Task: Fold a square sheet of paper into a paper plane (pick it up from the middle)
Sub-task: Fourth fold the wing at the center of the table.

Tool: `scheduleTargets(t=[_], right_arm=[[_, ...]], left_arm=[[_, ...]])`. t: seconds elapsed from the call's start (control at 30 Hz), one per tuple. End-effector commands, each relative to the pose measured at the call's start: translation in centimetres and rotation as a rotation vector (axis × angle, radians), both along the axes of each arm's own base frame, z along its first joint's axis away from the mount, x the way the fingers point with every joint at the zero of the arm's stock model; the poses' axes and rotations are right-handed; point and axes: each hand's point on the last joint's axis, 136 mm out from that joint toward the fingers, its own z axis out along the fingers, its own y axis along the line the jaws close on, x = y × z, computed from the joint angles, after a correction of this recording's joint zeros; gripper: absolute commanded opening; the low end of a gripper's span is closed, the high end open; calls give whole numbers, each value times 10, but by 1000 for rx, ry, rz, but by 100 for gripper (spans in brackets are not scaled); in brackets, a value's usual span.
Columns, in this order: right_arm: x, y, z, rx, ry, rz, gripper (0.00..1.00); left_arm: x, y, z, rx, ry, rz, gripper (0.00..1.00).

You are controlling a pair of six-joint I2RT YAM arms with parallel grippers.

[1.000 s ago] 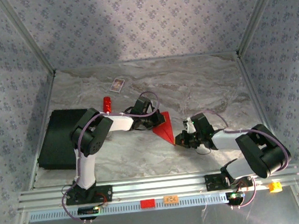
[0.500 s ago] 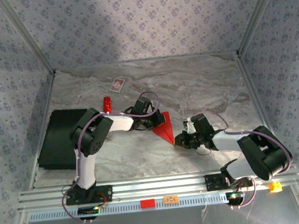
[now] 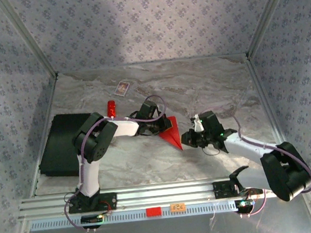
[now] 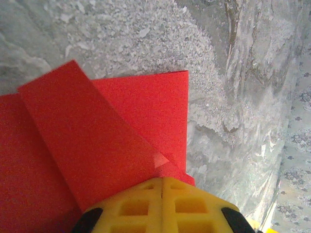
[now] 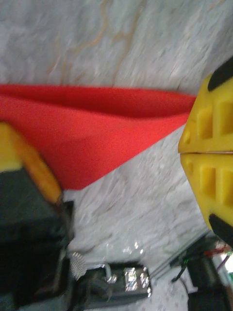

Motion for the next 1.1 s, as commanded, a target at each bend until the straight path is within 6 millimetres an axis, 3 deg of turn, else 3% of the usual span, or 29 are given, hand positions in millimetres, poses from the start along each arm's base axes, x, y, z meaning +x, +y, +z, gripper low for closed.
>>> scheduleTargets(t=[0.0,0.2,0.4,0.7,1.07], right_arm=[[9,17,10,21,-6,56,7],[21,39,-2,-16,26,100,4],[28,35,-29,-83,68,78,4],[-4,16,-71,-110,163,55,4],[-17,9,-70,-83,161,48,7]], left_arm=[[-14,15,-34,83,65,6,0],[-13,14,-35,83,67,5,0],[-14,14,-35,83,68,6,0],[-14,16,-35,86,68,8,0],[-14,20,-39,100,77,18,0]])
